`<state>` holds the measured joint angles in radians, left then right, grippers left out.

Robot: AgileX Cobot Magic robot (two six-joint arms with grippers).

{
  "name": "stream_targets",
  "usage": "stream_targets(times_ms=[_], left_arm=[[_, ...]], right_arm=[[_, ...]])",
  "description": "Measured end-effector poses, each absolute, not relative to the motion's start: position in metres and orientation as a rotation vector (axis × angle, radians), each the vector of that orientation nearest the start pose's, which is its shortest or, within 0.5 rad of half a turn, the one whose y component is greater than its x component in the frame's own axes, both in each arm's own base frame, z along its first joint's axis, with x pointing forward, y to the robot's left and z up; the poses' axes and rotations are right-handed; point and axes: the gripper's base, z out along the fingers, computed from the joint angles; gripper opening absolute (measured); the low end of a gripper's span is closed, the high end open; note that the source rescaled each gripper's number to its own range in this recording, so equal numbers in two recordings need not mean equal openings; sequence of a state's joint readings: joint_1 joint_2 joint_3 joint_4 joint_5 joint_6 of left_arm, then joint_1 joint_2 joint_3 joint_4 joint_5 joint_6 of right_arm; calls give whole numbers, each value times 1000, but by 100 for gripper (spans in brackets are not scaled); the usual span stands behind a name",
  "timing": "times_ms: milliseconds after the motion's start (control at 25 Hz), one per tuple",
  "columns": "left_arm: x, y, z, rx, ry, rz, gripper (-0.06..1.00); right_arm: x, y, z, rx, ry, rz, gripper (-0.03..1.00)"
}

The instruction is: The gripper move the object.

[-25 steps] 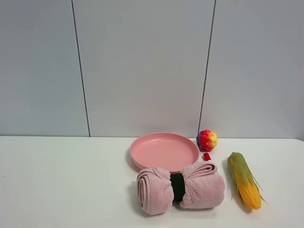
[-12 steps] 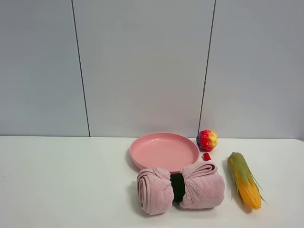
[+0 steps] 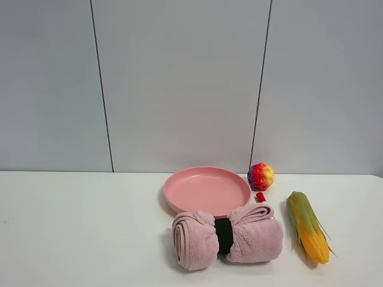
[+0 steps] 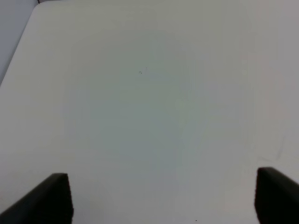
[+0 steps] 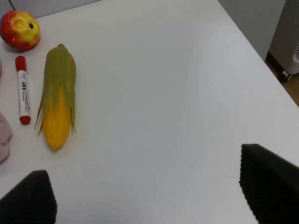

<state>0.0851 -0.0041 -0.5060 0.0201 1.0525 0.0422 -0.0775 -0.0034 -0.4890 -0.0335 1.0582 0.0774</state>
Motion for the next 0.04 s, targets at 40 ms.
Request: stream_targets(times_ms=[40], left_arm=[[-6,1,280,-44,2027,104,100]], right_arm=[[-4,-2,274,160,2043,-40,79]])
